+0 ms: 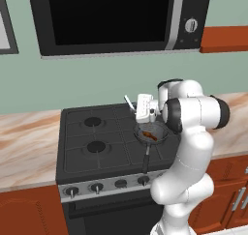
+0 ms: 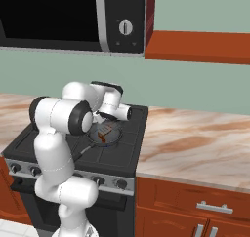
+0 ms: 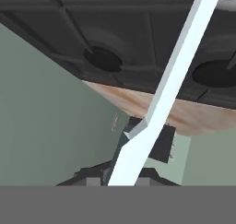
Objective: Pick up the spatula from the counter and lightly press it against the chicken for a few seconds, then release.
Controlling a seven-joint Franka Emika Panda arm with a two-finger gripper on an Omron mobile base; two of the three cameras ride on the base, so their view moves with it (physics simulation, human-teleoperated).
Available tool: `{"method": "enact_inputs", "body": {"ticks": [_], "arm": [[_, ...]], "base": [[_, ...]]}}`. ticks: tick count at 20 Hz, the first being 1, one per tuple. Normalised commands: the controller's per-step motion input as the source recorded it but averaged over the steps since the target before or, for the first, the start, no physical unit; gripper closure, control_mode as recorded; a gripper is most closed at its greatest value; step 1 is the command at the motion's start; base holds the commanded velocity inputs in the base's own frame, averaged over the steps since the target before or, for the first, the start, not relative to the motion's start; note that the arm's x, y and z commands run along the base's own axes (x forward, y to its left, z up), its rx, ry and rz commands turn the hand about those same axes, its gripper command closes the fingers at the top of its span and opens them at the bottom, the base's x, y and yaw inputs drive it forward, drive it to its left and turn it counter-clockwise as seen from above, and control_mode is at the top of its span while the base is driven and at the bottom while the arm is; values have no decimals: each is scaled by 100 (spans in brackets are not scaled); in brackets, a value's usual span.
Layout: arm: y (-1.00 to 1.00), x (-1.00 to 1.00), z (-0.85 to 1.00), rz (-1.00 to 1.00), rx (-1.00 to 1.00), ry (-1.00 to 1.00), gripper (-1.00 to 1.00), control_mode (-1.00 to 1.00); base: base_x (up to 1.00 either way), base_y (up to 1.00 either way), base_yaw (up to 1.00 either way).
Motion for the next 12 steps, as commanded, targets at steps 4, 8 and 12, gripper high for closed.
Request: {"method": "enact_inputs", "body": {"ticks": [4,8,12], "arm": [[0,-8,18,0,-5,-11,100,-100],[-1,-15,24,0,-5,-14,100,-100],[-1,-20,20,0,-4,-14,100,-100]], "base": [[0,0,0],[0,0,0],[0,0,0]]}}
